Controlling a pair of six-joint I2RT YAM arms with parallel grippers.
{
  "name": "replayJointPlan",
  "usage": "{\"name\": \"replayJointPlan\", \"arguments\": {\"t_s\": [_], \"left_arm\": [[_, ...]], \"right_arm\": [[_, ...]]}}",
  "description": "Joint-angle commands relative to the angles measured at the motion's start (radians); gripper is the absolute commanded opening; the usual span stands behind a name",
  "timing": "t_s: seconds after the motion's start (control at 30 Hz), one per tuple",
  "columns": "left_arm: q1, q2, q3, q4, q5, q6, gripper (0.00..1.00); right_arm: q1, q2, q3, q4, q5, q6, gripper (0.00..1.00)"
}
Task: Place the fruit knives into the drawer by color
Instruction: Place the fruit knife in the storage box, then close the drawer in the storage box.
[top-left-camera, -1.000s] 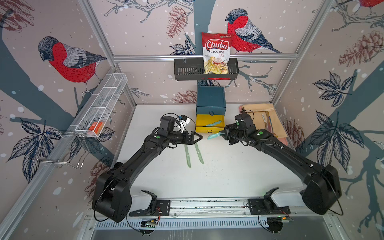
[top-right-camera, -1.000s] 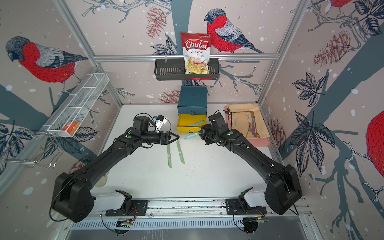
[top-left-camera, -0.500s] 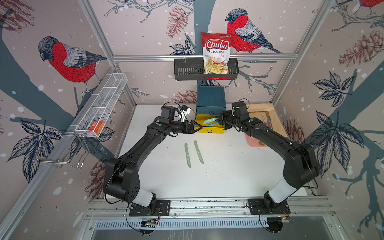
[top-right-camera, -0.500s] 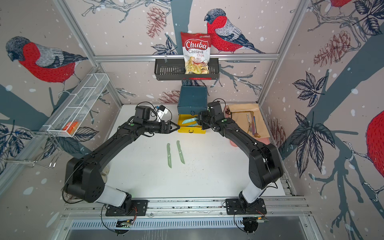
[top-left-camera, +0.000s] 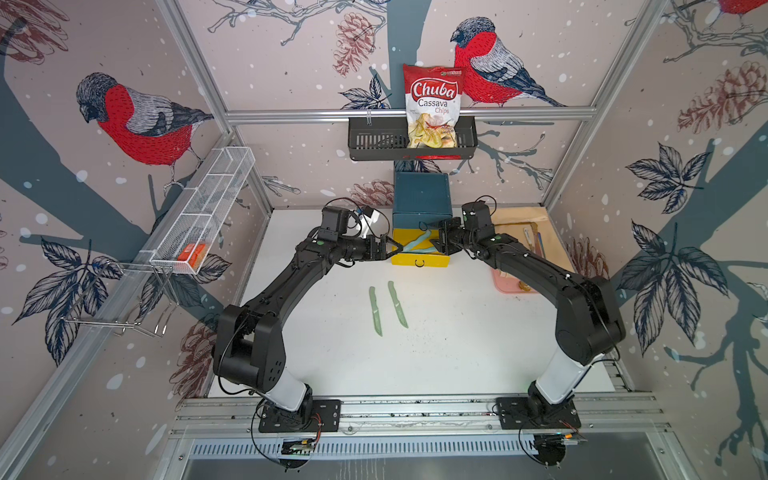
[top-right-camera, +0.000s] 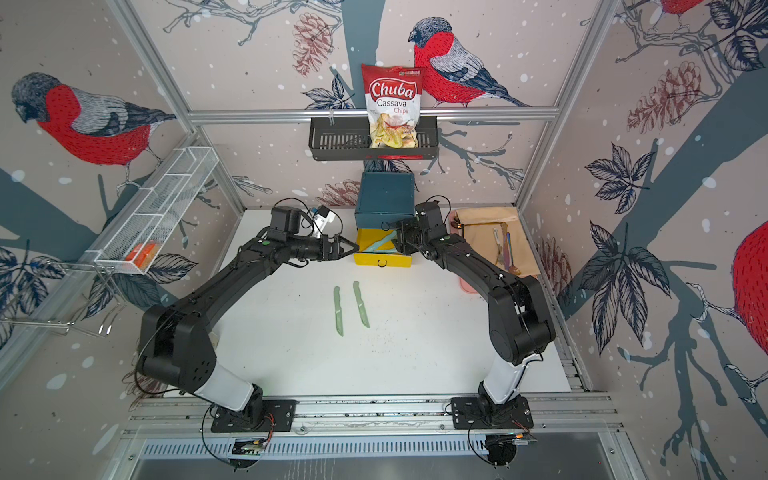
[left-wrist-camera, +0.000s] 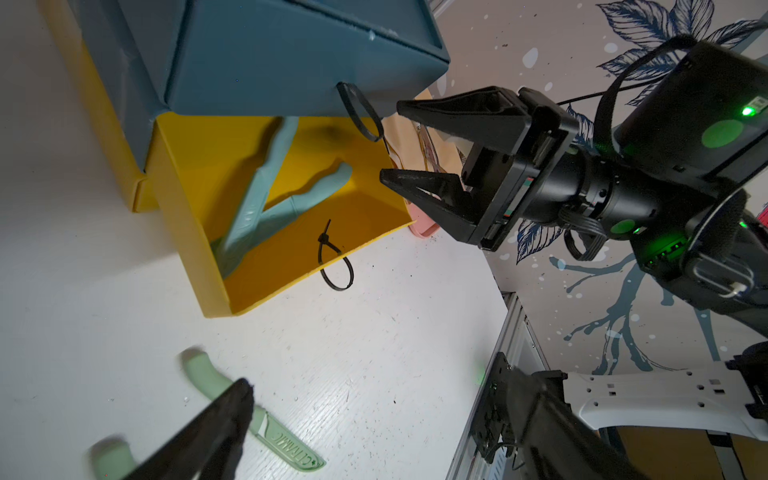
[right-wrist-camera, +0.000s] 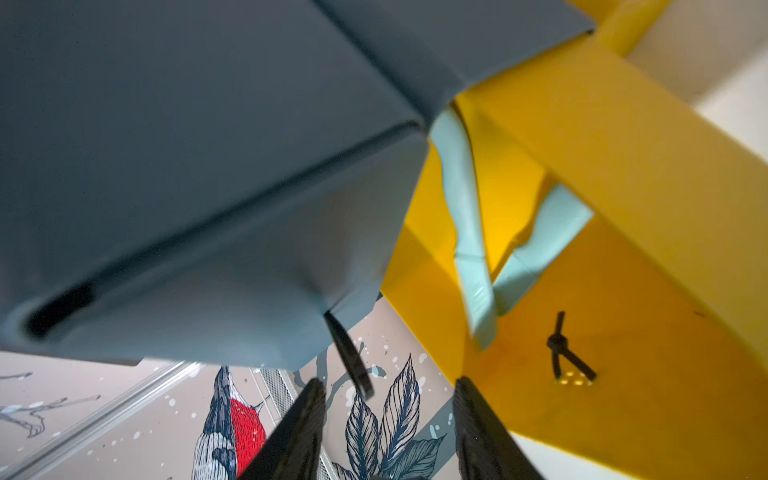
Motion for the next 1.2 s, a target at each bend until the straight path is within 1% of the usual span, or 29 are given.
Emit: {"name": "replayJointPlan", "arguments": {"t_s": [0.0,0.1,0.13,0.17,0.27,0.37,0.43,0.53,0.57,0.6,0.7,0.77,1.17], "left_arm": [[0.0,0.018,0.056,0.051,0.001,-0.038,0.97],[0.001,0.063,0.147,0.023,-0.035,-0.038,0.94],[-0.002,0.085,0.194,-0.001,-0.053,-0.03,0.93],[-0.006,0.112,0.245,-0.031,-0.077,-0.021,0.9],[-0.023,0.205,0.417,-0.119,-0.119,0.007,0.83],[-0.049,0.33,0.618,-0.228,-0.162,0.039,0.67],[-0.06,0.405,0.724,-0.255,-0.168,0.032,0.47],[-0.075,0.527,0.898,-0.306,-0.169,0.019,0.16],[-0.08,0.571,0.96,-0.337,-0.178,0.023,0.07],[-0.083,0.605,1.01,-0.358,-0.177,0.023,0.0],[-0.088,0.701,1.136,-0.406,-0.172,0.018,0.0],[-0.088,0.731,1.169,-0.415,-0.175,0.012,0.0],[-0.084,0.776,1.146,-0.432,-0.188,0.035,0.0]], "right_arm": [[0.019,-0.054,-0.048,0.11,0.012,-0.083,0.4],[0.052,-0.172,-0.188,0.182,0.074,-0.168,0.17],[0.064,-0.217,-0.245,0.205,0.095,-0.196,0.06],[0.077,-0.26,-0.302,0.224,0.115,-0.218,0.0],[0.107,-0.379,-0.495,0.322,0.173,-0.235,0.0],[0.116,-0.44,-0.661,0.463,0.198,-0.196,0.0],[0.121,-0.443,-0.72,0.539,0.205,-0.193,0.0],[0.126,-0.413,-0.751,0.603,0.217,-0.206,0.0],[0.126,-0.394,-0.755,0.626,0.217,-0.207,0.0],[0.125,-0.375,-0.755,0.641,0.215,-0.205,0.0],[0.118,-0.308,-0.756,0.718,0.209,-0.191,0.0],[0.11,-0.27,-0.751,0.745,0.205,-0.182,0.0],[0.067,-0.054,-0.666,0.876,0.141,-0.157,0.0]]}}
